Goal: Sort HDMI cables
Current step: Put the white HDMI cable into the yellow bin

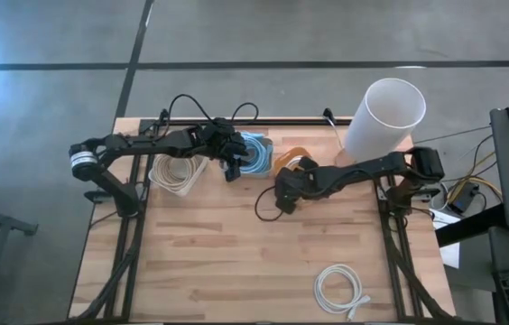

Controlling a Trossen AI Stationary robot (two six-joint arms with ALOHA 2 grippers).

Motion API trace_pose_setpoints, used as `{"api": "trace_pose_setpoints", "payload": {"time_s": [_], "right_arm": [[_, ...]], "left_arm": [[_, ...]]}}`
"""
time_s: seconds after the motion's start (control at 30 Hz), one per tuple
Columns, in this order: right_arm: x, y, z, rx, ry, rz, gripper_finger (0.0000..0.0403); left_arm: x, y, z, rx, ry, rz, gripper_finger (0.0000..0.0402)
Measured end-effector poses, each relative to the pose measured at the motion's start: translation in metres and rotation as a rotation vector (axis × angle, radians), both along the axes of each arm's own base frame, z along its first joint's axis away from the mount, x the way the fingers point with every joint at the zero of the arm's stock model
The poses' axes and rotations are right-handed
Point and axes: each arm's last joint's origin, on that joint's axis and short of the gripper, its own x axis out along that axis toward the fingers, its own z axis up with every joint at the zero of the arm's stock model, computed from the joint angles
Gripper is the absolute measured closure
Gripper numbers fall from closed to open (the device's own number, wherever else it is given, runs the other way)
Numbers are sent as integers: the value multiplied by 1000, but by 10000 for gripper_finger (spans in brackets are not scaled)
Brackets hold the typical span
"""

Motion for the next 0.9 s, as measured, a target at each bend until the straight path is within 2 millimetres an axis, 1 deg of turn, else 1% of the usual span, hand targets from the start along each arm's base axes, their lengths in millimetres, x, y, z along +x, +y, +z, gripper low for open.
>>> {"api": "trace_pose_setpoints", "payload": {"time_s": [0.1,0.23,0.33,0.43,0.53,0.7,0.77,0.9], "right_arm": [[4,12,18,-2,17,34,279],[3,33,37,8,59,90,284],[-2,53,47,35,81,111,284],[-10,73,53,48,114,121,282],[-22,94,53,112,168,138,283],[-40,132,41,451,282,162,284],[-50,149,35,557,330,142,281],[-70,178,24,679,393,52,270]], "left_arm": [[0,0,0,0,0,0,229],[0,0,0,0,0,0,229],[0,0,0,-1,0,1,229],[0,0,0,-14,-2,11,229],[0,0,0,-22,-2,16,229],[0,0,0,-23,-1,17,229],[0,0,0,-28,-2,21,229],[0,0,0,-39,-4,28,229]]}}
